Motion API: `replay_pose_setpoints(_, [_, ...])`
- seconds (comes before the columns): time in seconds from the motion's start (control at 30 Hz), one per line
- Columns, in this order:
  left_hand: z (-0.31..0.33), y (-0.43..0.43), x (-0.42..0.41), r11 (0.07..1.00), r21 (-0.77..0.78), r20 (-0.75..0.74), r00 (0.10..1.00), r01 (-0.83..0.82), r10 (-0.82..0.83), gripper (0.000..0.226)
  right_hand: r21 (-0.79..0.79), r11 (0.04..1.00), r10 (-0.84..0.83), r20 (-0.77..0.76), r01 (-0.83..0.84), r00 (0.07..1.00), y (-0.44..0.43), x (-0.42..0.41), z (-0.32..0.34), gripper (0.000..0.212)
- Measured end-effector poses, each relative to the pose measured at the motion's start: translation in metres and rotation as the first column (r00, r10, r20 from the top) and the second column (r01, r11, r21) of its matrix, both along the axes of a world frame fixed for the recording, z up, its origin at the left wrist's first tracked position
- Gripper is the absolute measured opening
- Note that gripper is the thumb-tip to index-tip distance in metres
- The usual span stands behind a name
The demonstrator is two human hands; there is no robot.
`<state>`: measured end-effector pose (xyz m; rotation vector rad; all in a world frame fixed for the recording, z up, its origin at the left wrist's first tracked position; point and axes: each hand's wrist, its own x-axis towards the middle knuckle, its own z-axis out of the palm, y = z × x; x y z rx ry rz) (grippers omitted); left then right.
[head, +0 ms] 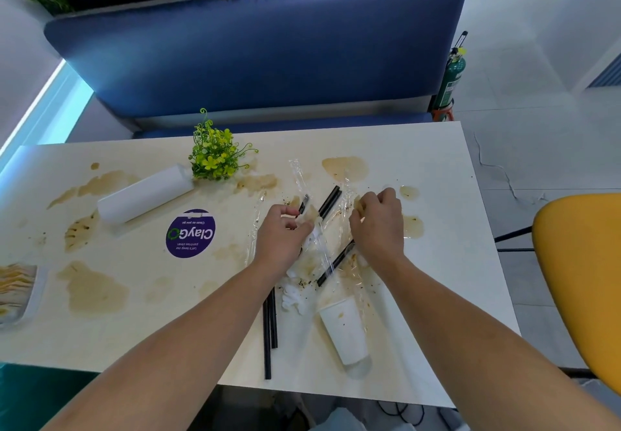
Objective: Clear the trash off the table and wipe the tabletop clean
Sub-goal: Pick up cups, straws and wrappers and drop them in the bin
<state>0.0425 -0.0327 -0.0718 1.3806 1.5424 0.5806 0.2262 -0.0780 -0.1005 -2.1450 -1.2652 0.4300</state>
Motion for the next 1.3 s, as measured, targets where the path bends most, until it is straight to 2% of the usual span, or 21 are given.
replay_pose_setpoints(0.27, [0.019, -0.002, -0.009, 0.999, 0.028, 0.022, 0.999, -0.035, 0.035, 0.029, 0.06, 0.997, 0.06, -0.059, -0.056, 0.996, -0.005, -0.006, 0.019, 0.009])
replay_pose_setpoints(0.4, [0.032, -0.007, -0.025, 0.995, 0.048, 0.05, 0.995, -0.09, 0.088, 0.03, 0.098, 0.991, 0.101, -0.088, -0.093, 0.991, -0.003, -0.018, 0.036, 0.003])
replay_pose_setpoints(0.6, [0.047, -0.02, -0.067, 0.975, 0.055, 0.078, 0.975, -0.213, 0.209, 0.03, 0.141, 0.973, 0.198, -0.123, -0.18, 0.973, 0.008, -0.06, 0.06, 0.01])
replay_pose_setpoints(0.93, [0.061, -0.049, -0.182, 0.885, 0.06, 0.07, 0.886, -0.463, 0.459, 0.018, 0.177, 0.893, 0.442, -0.165, -0.414, 0.882, 0.029, -0.181, 0.083, 0.019])
replay_pose_setpoints(1.3, [0.07, -0.085, -0.345, 0.735, 0.044, 0.06, 0.736, -0.677, 0.675, 0.015, 0.148, 0.728, 0.686, -0.129, -0.67, 0.716, 0.044, -0.359, 0.087, 0.008])
